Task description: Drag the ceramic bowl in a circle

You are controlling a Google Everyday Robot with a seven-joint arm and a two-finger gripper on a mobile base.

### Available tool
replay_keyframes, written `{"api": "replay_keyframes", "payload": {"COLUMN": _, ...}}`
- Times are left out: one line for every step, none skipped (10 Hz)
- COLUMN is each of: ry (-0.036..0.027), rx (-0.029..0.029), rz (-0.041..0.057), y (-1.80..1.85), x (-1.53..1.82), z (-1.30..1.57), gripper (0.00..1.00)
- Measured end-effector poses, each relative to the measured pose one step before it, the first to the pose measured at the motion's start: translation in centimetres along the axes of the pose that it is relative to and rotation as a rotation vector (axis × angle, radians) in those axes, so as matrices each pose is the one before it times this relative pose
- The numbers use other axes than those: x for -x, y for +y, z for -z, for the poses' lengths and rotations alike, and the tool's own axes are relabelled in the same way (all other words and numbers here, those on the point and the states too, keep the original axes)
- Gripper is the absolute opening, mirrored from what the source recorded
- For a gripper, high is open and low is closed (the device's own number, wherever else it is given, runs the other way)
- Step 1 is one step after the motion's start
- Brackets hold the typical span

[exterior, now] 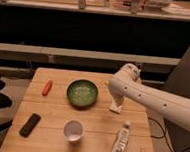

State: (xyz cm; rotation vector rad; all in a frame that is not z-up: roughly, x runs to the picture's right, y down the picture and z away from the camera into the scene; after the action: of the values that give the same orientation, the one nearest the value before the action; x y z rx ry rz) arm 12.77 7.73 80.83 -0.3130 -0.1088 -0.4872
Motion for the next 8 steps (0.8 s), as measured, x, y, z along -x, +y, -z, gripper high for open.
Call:
{"api": "replay_keyframes", "payload": {"ry": -0.00375, "rx": -0.00111, "rz": 0.01267, "y": -0.185, "x": 0.107, "z": -0.358, "gripper": 0.8}}
{"api": "replay_keyframes", "payload": {"ry": -0.00114, "rx": -0.00083, "rz": 0.00696, "y": -0.081, "x": 0.05, "z": -0.214, "gripper": 0.8}}
{"api": "replay_keyframes", "payload": {"ry": -0.00234, "rx": -0.00217, "rz": 0.0113, "y": -0.09, "x": 0.091, "z": -0.38, "gripper": 0.8}}
{"api": "replay_keyframes", "payload": {"ry": -0.00282, "rx": -0.00215, "rz": 0.01061, "y": -0.1, "x": 0.107, "z": -0.352, "gripper": 0.8}}
{"api": "replay_keyframes", "payload": {"ry": -0.00327, "rx": -0.00073, "rz": 0.00705, "y": -0.068, "x": 0.125, "z": -0.23, "gripper": 0.8}}
{"api": "replay_keyframes", "payload": {"ry": -0.00468, "rx": 0.00018, "rz": 0.00777, "y": 0.029, "x": 0.166, "z": -0.254, "gripper": 0.8}}
{"api": "replay_keyframes", "payload": {"ry": -0.00451, "rx": 0.00037, "rz": 0.0071, "y": 0.01, "x": 0.104, "z": -0.261, "gripper": 0.8}}
{"api": "replay_keyframes", "payload": {"ry": -0.00334, "rx": -0.00021, "rz": 0.00506, "y": -0.029, "x": 0.105, "z": -0.16, "gripper": 0.8}}
